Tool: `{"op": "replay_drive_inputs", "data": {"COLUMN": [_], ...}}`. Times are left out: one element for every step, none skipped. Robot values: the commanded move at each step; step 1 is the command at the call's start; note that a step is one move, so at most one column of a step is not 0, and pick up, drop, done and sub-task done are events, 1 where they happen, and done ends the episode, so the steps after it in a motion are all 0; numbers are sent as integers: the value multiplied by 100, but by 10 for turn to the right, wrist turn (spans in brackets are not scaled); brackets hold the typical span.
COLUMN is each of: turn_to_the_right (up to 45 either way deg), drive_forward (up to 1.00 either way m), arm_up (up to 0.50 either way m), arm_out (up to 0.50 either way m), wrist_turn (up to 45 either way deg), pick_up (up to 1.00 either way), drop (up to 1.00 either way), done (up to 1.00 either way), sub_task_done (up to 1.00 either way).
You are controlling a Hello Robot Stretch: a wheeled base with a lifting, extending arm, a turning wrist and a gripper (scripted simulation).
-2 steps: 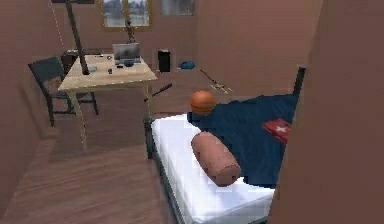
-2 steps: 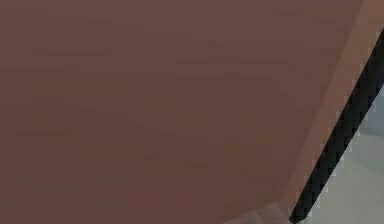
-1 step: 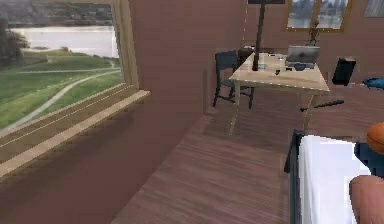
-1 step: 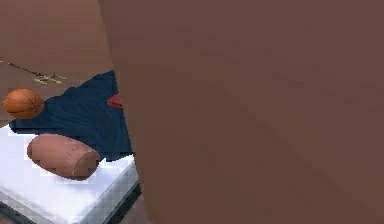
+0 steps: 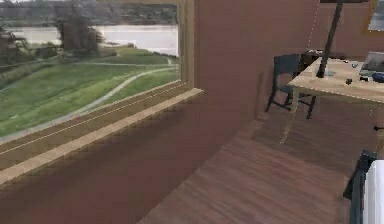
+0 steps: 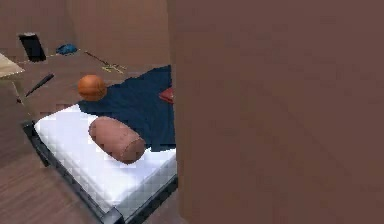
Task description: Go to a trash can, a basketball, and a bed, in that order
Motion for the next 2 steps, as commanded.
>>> {"op": "replay_drive_inputs", "data": {"turn_to_the_right": [0, 420], "drive_forward": [40, 0], "arm_up": [0, 0], "arm_out": [0, 0], "wrist_turn": [0, 0], "pick_up": [0, 0], "drop": [0, 0], "done": [0, 0], "sub_task_done": [0, 0]}}
